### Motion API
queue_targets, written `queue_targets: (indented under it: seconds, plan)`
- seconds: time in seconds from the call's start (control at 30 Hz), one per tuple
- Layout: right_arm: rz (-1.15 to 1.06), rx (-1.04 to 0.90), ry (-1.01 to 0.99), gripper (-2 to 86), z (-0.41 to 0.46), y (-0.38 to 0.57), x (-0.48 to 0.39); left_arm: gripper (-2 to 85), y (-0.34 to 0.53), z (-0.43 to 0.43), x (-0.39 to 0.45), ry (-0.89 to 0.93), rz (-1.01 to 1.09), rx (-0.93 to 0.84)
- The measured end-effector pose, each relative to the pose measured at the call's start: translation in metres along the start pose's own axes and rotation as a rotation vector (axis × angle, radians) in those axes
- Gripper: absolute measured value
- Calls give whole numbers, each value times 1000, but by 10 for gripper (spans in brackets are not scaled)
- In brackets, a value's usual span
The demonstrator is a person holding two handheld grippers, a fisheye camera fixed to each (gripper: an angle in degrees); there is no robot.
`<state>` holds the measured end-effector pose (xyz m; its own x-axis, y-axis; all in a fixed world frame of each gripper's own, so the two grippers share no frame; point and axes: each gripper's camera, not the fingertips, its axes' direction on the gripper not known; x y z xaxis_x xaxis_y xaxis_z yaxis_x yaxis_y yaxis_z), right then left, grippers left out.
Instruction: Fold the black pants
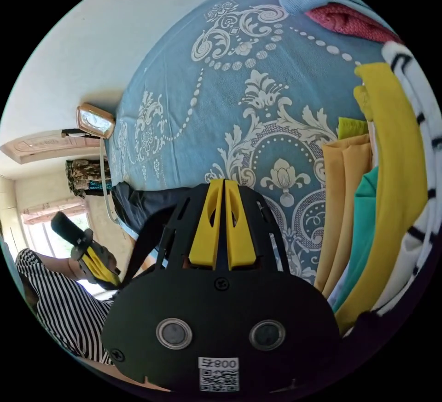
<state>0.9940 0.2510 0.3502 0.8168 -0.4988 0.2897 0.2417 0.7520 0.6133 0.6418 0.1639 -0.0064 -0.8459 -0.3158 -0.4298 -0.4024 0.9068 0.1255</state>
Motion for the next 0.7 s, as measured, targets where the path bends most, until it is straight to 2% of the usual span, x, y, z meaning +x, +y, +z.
queue_targets:
  seconds: [0.13, 0.2, 0.37, 0.57, 0.63, 0.7]
  plan:
    - [-20, 29, 6, 31, -13, 15, 1, 20, 18, 86, -14, -122, 54, -238]
    - [-21, 41, 35, 49, -21, 25, -1, 28, 26, 106, -27, -122, 25, -283]
    - [-86, 74, 172, 79, -41, 66, -21, 61, 25, 107, -50, -99, 61, -200]
    - [-59, 57, 171, 89, -37, 125, -30, 89, -7, 124, -106, -318, 110, -211]
    - [-23, 3, 200, 88, -19, 143, -25, 91, -20, 145, -131, -406, 121, -255]
    - [-1, -8, 142, 85, -10, 152, -21, 87, -25, 165, -149, -436, 130, -315]
